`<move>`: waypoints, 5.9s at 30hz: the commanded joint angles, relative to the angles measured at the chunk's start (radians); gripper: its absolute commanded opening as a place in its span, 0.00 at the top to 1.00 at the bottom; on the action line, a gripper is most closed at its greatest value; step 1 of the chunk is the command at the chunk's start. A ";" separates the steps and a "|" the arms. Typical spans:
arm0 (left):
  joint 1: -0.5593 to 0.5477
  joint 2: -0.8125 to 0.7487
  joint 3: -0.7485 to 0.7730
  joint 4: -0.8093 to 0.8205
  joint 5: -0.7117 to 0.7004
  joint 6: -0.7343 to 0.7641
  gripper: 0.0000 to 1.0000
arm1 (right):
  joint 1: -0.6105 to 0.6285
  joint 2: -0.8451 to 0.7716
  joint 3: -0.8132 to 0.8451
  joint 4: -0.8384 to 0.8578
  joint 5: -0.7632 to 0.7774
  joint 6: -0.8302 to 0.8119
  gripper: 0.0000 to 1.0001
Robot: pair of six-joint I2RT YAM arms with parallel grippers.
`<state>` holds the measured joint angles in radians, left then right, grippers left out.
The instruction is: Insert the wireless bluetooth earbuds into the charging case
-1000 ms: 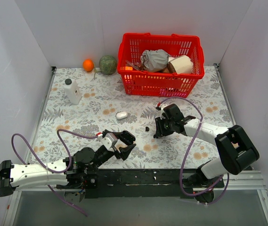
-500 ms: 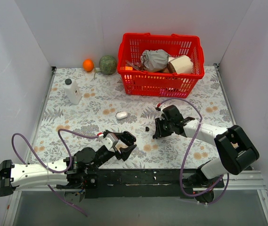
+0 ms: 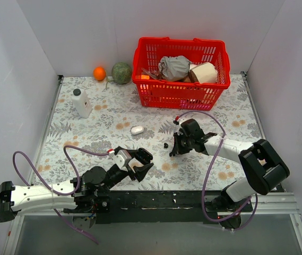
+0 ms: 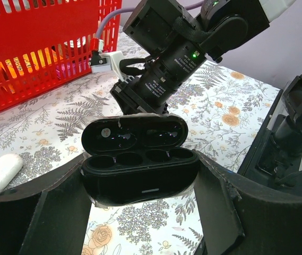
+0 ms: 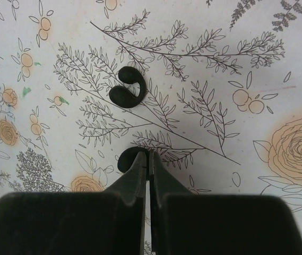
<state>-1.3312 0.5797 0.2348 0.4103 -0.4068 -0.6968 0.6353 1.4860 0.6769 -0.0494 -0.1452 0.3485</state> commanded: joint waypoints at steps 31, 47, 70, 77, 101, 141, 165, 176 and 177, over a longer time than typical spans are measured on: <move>-0.005 0.003 -0.002 0.021 0.011 -0.020 1.00 | 0.018 -0.234 -0.177 0.019 0.073 0.259 0.70; -0.005 0.005 -0.009 0.027 0.008 -0.029 1.00 | 0.020 -0.144 -0.212 0.066 0.010 0.187 0.99; -0.016 0.014 0.000 0.018 0.006 -0.036 1.00 | 0.075 -0.124 -0.172 0.068 -0.059 0.230 0.99; -0.016 0.003 0.003 0.002 0.005 -0.035 1.00 | 0.078 -0.177 -0.120 -0.081 -0.019 0.181 0.95; -0.022 -0.030 0.003 -0.027 -0.010 -0.033 1.00 | 0.075 -0.032 0.111 -0.136 0.104 -0.117 0.62; -0.025 -0.027 -0.011 -0.024 -0.017 -0.044 1.00 | 0.121 0.045 0.069 -0.081 0.013 -0.112 0.73; -0.026 -0.018 -0.005 -0.033 -0.004 -0.058 1.00 | 0.133 -0.027 -0.034 -0.037 -0.024 -0.051 0.99; -0.028 -0.021 -0.002 -0.031 -0.009 -0.055 1.00 | 0.138 -0.064 -0.036 -0.037 0.015 -0.025 0.67; -0.029 -0.021 -0.003 -0.033 -0.009 -0.055 1.00 | 0.138 -0.066 -0.034 -0.037 0.016 -0.023 0.67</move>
<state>-1.3521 0.5621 0.2348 0.3733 -0.4099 -0.7494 0.7681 1.4536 0.6559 -0.0620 -0.1505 0.3122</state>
